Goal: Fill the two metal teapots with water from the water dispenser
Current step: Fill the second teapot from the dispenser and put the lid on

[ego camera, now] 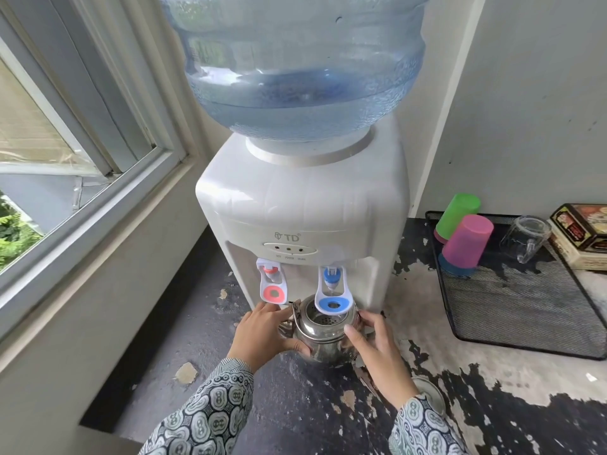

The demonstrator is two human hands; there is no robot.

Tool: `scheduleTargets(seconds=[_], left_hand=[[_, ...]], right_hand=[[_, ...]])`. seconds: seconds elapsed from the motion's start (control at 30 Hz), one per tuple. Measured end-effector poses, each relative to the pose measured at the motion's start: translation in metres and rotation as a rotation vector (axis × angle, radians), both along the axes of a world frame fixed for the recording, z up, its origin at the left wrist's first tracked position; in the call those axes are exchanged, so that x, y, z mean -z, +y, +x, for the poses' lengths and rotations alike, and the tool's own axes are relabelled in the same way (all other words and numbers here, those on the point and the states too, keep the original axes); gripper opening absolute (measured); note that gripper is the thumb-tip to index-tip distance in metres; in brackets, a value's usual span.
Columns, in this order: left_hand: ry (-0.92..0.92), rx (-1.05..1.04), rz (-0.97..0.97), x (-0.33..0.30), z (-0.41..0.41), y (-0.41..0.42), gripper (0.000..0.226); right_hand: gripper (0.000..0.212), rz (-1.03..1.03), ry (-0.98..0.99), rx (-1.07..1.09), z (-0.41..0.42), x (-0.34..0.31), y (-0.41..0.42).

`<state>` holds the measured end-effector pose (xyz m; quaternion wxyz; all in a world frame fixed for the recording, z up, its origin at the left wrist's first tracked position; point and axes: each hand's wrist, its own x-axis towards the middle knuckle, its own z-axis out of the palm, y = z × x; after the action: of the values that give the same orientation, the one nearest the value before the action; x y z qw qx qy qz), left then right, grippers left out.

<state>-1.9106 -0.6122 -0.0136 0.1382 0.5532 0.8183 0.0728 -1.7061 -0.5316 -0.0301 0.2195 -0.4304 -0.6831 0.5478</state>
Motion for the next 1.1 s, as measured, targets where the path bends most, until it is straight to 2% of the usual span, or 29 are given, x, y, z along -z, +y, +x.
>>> scheduleTargets(seconds=[0.3, 0.8, 0.97, 1.1], left_hand=[[-0.071, 0.009, -0.081, -0.009, -0.006, 0.003, 0.126], [-0.086, 0.022, -0.12, -0.013, 0.0, 0.001, 0.114], [-0.012, 0.069, -0.149, -0.012, 0.011, -0.002, 0.115], [0.076, 0.001, -0.034, 0.0, 0.026, -0.004, 0.116]], right_hand=[[0.047, 0.006, 0.018, -0.002, 0.001, 0.001, 0.002], [0.046, -0.012, 0.038, -0.012, 0.002, 0.003, 0.002], [0.061, -0.022, 0.041, 0.003, 0.004, 0.006, 0.004], [0.063, -0.012, 0.032, -0.006, 0.003, 0.006, 0.004]])
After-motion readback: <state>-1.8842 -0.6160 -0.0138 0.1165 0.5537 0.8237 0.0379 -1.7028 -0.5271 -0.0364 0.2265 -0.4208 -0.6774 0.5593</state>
